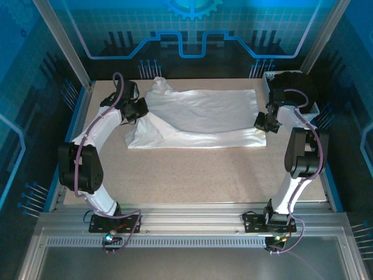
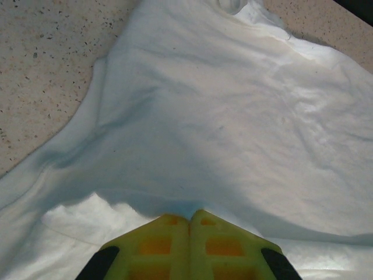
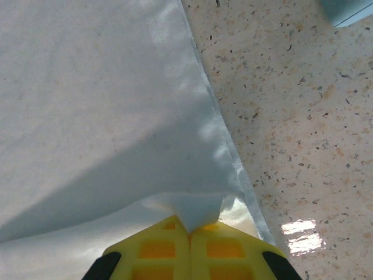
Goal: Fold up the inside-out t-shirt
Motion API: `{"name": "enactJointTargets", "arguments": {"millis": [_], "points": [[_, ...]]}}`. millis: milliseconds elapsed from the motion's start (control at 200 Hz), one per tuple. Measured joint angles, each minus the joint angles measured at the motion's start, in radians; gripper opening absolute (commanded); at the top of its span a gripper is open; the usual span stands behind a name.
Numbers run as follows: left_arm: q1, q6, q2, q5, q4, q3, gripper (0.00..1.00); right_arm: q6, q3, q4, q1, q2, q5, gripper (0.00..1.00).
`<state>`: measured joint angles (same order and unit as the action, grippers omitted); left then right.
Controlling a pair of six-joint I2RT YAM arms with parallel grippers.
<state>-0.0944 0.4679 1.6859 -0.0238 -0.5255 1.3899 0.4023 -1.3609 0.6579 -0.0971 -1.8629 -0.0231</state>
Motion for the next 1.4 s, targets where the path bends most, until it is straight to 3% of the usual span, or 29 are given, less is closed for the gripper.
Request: {"name": "enactJointTargets", "arguments": {"millis": [460,525,620,675,790,955,1065,1195,1286,1401], "points": [[0.038,0.0,0.058,-0.01,0.001,0.085,0.0,-0.004,-0.136,0.016,0.013,-0.094,-0.023,0.03],[0.038,0.0,0.103,-0.011,0.004,0.122,0.0,-0.005,-0.17,0.02,0.016,-0.127,-0.026,0.06],[0.038,0.0,0.179,-0.011,0.009,0.18,0.0,-0.013,-0.222,0.027,0.02,-0.177,-0.034,0.19],[0.038,0.0,0.231,-0.011,0.016,0.217,0.06,-0.025,-0.249,0.03,0.021,-0.204,-0.045,0.29],[0.039,-0.001,0.338,-0.011,0.032,0.291,0.13,-0.042,-0.279,0.034,0.025,-0.229,-0.065,0.38],[0.042,-0.005,0.445,-0.01,0.032,0.376,0.47,-0.078,-0.252,0.024,0.052,-0.187,-0.099,0.45],[0.047,-0.007,0.383,0.005,0.072,0.278,0.56,-0.1,-0.116,-0.001,0.111,-0.051,-0.105,0.5],[0.051,0.04,0.144,-0.011,0.174,-0.056,0.59,-0.108,-0.005,-0.019,0.207,0.074,-0.067,0.5],[0.051,0.08,0.032,-0.054,0.238,-0.209,0.59,-0.111,-0.003,-0.024,0.222,0.055,-0.038,0.48],[0.053,0.094,0.039,-0.085,0.293,-0.269,0.57,-0.124,-0.019,-0.016,0.192,-0.031,-0.038,0.47]]}}
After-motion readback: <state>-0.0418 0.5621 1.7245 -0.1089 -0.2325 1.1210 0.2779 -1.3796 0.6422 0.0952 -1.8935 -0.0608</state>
